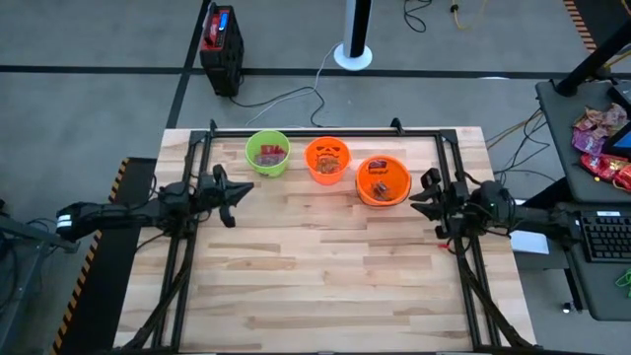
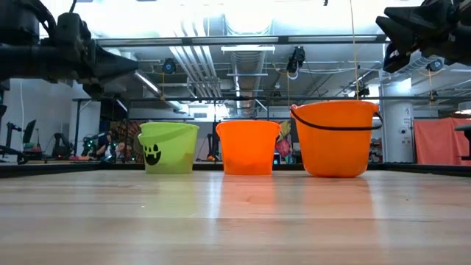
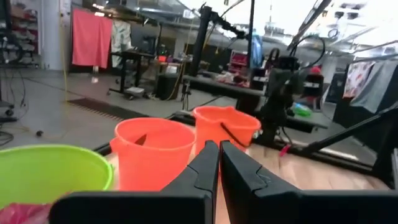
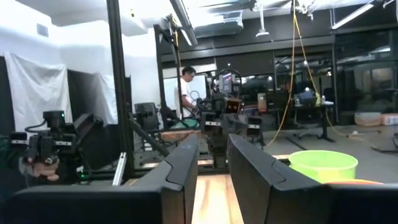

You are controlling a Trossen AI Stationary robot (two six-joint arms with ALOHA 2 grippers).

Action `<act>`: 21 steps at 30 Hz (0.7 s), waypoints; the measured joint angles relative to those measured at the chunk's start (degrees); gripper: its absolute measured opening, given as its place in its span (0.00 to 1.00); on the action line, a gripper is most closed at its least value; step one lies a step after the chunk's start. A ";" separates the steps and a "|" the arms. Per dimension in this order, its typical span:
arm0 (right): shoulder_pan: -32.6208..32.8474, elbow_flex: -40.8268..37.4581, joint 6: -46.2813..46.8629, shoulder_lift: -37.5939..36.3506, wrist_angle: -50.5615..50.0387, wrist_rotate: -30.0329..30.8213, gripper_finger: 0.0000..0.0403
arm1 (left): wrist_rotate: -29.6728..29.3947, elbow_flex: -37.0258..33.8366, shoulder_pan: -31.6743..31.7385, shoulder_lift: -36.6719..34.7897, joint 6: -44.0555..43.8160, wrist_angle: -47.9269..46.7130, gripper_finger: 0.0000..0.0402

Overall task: Sort candy by brand, put in halloween buckets
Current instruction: Return to Home Position

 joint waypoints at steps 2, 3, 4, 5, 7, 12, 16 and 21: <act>0.00 -0.02 -0.32 -0.05 -0.15 0.00 0.20 | -0.14 0.00 0.00 0.16 -0.12 -0.54 0.00; 0.00 -0.02 -0.14 -0.06 -0.18 -0.06 0.19 | -0.14 0.02 0.00 0.22 -0.17 -0.33 0.00; 0.00 -0.02 0.54 -0.01 -0.47 -0.09 0.19 | -0.16 0.11 0.00 0.23 -0.22 -0.52 0.00; 0.00 -0.02 1.61 0.04 -0.93 -0.09 0.19 | -0.17 0.24 0.00 0.25 -0.27 -0.79 0.00; 0.00 -0.02 3.32 0.09 -1.15 -0.11 0.19 | -0.14 0.46 0.00 0.29 -0.33 -0.78 0.00; 0.00 -0.04 4.46 0.08 -0.88 -0.12 0.21 | -0.14 0.50 0.00 0.51 -0.33 -0.75 0.00; 0.00 -0.04 4.46 0.11 -0.87 -0.13 0.21 | -0.14 0.51 0.00 1.00 -0.34 -0.85 0.00; 0.00 -0.07 4.47 0.11 -0.87 -0.13 0.19 | -0.14 0.51 0.00 1.70 -0.33 -0.87 0.00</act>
